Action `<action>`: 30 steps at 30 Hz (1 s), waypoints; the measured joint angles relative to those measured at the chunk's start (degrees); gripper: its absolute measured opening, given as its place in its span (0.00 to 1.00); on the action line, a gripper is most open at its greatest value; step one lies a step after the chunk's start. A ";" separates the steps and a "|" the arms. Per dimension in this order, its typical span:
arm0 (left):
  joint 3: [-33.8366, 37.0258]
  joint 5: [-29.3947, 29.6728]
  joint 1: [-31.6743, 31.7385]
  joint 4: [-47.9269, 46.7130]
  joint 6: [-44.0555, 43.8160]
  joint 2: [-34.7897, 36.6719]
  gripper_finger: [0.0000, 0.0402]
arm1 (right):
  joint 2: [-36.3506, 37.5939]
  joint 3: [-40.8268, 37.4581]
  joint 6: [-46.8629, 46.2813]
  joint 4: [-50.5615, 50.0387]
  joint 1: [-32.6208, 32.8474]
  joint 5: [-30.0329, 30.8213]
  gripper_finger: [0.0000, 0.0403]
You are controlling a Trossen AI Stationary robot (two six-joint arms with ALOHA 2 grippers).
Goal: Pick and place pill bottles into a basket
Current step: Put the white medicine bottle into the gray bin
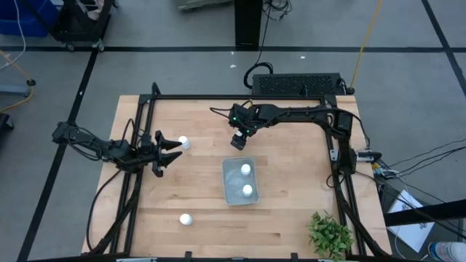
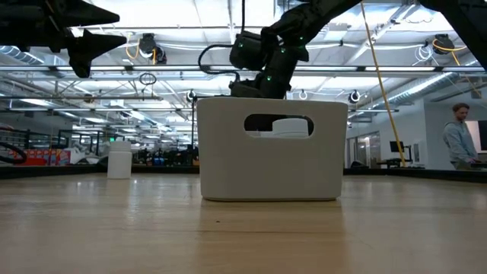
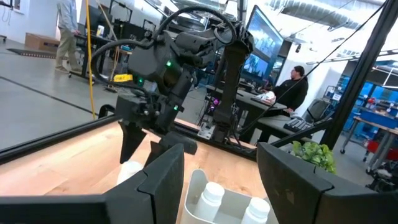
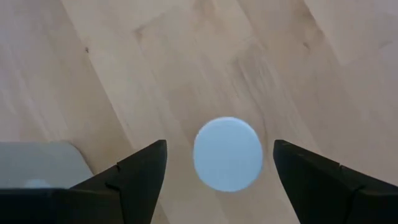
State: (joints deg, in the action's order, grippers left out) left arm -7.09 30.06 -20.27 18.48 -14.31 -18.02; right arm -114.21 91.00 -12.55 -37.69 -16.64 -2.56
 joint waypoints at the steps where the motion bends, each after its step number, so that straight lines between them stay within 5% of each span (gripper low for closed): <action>1: 0.00 0.00 0.00 0.02 -0.02 0.00 0.52 | 0.11 0.00 -0.04 0.09 0.00 -0.61 0.72; 16: 0.00 0.00 0.00 -0.33 -0.17 0.00 0.52 | 0.17 -2.45 0.21 3.51 -0.29 -0.66 0.70; 30: 0.00 0.00 0.00 -0.44 0.00 0.00 0.52 | 0.17 -2.45 1.12 2.86 -0.57 -0.57 0.39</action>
State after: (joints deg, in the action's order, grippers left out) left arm -7.09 30.06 -20.27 18.04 -14.31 -18.02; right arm -114.04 88.55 -11.42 -34.84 -17.21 -3.14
